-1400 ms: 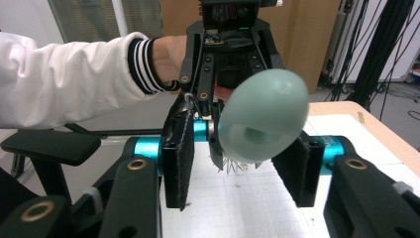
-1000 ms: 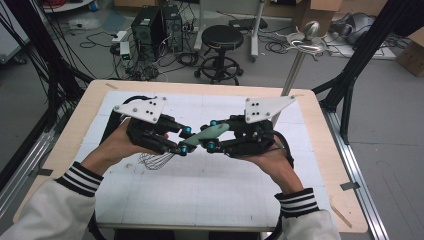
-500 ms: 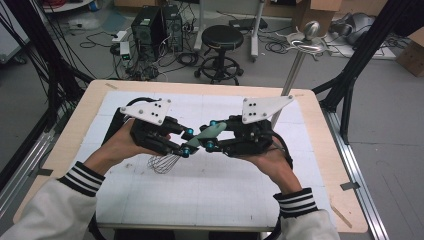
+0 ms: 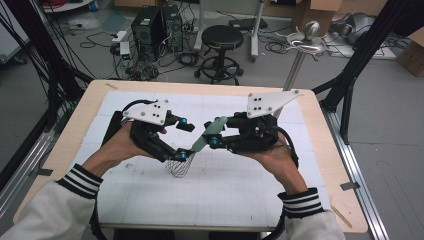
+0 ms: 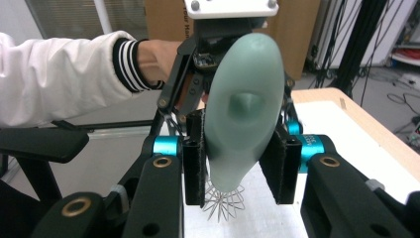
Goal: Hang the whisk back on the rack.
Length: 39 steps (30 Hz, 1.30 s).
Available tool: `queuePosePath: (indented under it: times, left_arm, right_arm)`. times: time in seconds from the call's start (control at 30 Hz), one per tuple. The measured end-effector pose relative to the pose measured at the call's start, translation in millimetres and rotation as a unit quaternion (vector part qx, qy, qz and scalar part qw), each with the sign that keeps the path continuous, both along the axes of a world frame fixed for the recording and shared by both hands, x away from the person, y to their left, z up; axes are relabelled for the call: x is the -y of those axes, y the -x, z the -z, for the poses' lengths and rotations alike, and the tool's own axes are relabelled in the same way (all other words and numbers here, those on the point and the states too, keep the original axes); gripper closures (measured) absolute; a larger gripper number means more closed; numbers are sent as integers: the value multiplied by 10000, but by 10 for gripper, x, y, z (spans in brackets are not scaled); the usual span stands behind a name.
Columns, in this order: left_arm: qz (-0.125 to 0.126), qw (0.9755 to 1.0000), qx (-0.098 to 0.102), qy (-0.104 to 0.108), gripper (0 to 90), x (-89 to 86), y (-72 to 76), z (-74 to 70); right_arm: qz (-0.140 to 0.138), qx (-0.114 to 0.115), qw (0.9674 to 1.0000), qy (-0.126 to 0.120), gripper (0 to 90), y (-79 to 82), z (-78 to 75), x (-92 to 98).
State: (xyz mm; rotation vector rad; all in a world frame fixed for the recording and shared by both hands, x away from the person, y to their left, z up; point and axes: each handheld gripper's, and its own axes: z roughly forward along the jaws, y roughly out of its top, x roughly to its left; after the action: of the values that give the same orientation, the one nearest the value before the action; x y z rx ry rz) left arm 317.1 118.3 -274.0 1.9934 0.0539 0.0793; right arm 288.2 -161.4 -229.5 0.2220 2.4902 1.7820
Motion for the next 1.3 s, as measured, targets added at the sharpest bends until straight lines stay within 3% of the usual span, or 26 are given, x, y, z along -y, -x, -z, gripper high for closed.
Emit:
queuePosePath:
  times: [0.23,0.6,1.0,1.3]
  left_arm:
    - [-296,9995,16,67,17,-116,34,-17]
    - [-770,9969,36,123,16,-360,66,99]
    - [-1150,9933,45,131,17,-645,126,218]
    - [-1437,9894,25,207,17,-898,215,364]
  right_arm:
    - [275,-136,9995,92,661,15,-25,117]
    - [733,-338,9963,301,661,55,-107,339]
    - [941,-293,9935,564,661,84,-234,598]
    - [1267,-276,9884,789,661,111,-374,880]
